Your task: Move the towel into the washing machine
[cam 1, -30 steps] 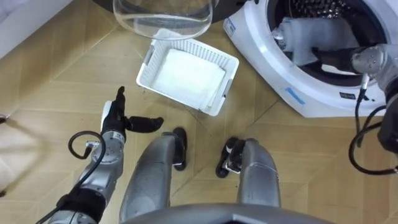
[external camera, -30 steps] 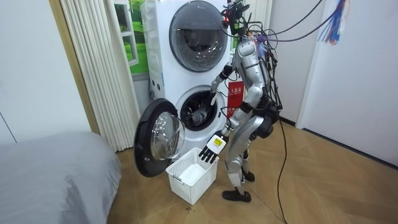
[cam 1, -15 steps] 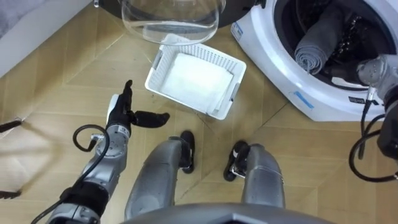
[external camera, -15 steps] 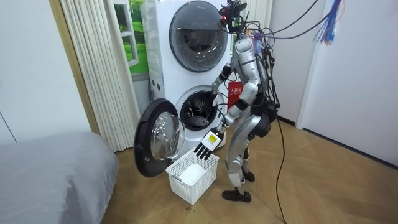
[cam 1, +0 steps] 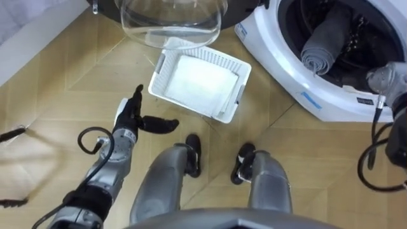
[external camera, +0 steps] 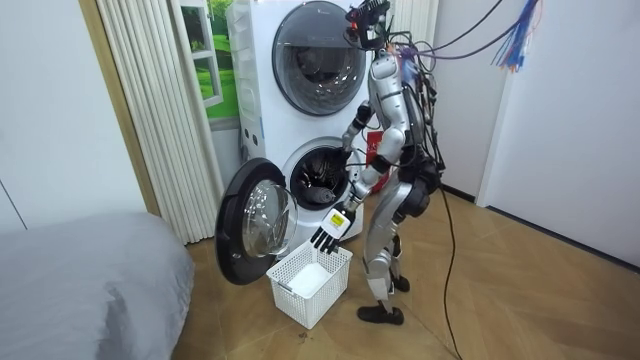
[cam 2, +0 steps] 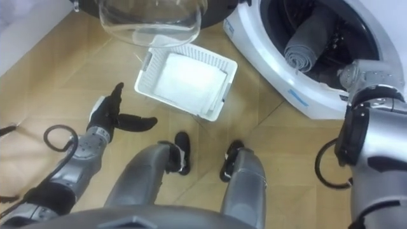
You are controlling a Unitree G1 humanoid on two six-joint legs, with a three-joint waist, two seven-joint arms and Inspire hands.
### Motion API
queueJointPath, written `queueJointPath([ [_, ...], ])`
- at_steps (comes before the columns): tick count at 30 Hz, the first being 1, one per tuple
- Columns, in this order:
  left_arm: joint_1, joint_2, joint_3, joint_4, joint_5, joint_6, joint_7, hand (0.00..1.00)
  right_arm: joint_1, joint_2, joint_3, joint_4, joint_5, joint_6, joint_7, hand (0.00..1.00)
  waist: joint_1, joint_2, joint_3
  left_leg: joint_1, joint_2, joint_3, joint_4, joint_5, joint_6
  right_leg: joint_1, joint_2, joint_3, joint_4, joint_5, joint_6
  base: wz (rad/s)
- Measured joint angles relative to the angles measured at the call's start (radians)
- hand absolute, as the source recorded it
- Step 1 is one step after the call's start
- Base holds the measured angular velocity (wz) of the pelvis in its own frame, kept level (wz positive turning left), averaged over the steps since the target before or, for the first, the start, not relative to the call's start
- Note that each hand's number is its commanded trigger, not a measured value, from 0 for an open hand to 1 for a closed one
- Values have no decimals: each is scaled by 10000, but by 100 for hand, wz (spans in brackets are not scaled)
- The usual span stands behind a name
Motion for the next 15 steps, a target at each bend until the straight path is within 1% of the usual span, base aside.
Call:
queueJointPath([
  [2,-76,8,124,622,346,-16,4,0,497,73,-1,-12,-80,-1,319,0,91,18,4,539,13,-16,-338,28,-46,570,144,0,-499,93,61,-5],
  [3,-91,13,135,730,381,-17,5,0,643,83,2,-26,-90,-1,423,0,114,25,0,661,14,-17,-461,31,-50,696,177,6,-626,106,79,-8],
  [4,-89,14,167,969,493,-27,-15,0,947,111,52,-43,-150,-5,675,0,202,38,2,917,37,-32,-656,40,-66,995,279,32,-891,162,110,-6],
  [6,6,46,376,1307,625,-32,-93,0,1469,297,54,-117,-230,-87,1087,0,246,58,-5,1327,108,-73,-994,78,-128,1511,473,-35,-1534,362,123,-7],
  [7,220,118,575,1401,654,-33,-137,0,1889,456,57,-123,-301,-95,1392,0,221,61,-8,1574,172,-112,-1161,102,-170,1886,641,-48,-1995,493,122,0],
  [8,405,168,744,1450,745,-38,-141,0,2368,583,95,-154,-444,-95,1678,0,187,73,-16,1869,181,-179,-1417,130,-215,2284,727,-161,-2413,591,129,4],
  [9,490,195,786,1481,746,-39,-143,0,2668,628,240,-202,-678,-96,1841,0,203,78,-25,2018,180,-209,-1519,136,-225,2484,772,-158,-2591,621,150,12],
  [10,656,241,945,1616,774,-67,-147,0,3269,746,462,-288,-1147,-146,2114,0,200,86,-50,2307,179,-260,-1681,136,-239,2837,843,-142,-2857,667,187,10],
  [11,826,285,1222,1803,836,-81,-137,0,3857,884,558,-230,-1584,-347,2382,0,185,76,-68,2661,168,-270,-1918,144,-269,3222,901,-140,-3179,704,217,7],
  [12,939,314,1358,1869,837,-86,-132,0,4157,930,608,-223,-1793,-416,2479,0,185,67,-90,2832,167,-272,-2000,146,-274,3414,936,-118,-3326,732,229,0],
  [13,1188,367,1670,2030,992,-103,-114,0,4833,962,676,-205,-2509,-443,2722,0,174,50,-193,3144,155,-271,-2164,150,-280,3725,974,-74,-3574,766,257,-10],
  [14,1407,381,2041,2256,1302,-118,-104,0,5491,976,807,-198,-3485,-504,2987,0,172,31,-276,3483,141,-272,-2301,153,-284,4016,993,-61,-3755,771,266,-20],
  [15,1681,385,2427,2460,1464,-133,-46,0,6020,1028,1063,-108,-4293,-587,3244,0,200,-12,-381,3864,135,-273,-2463,154,-286,4412,1021,-55,-3922,776,269,-23],
])
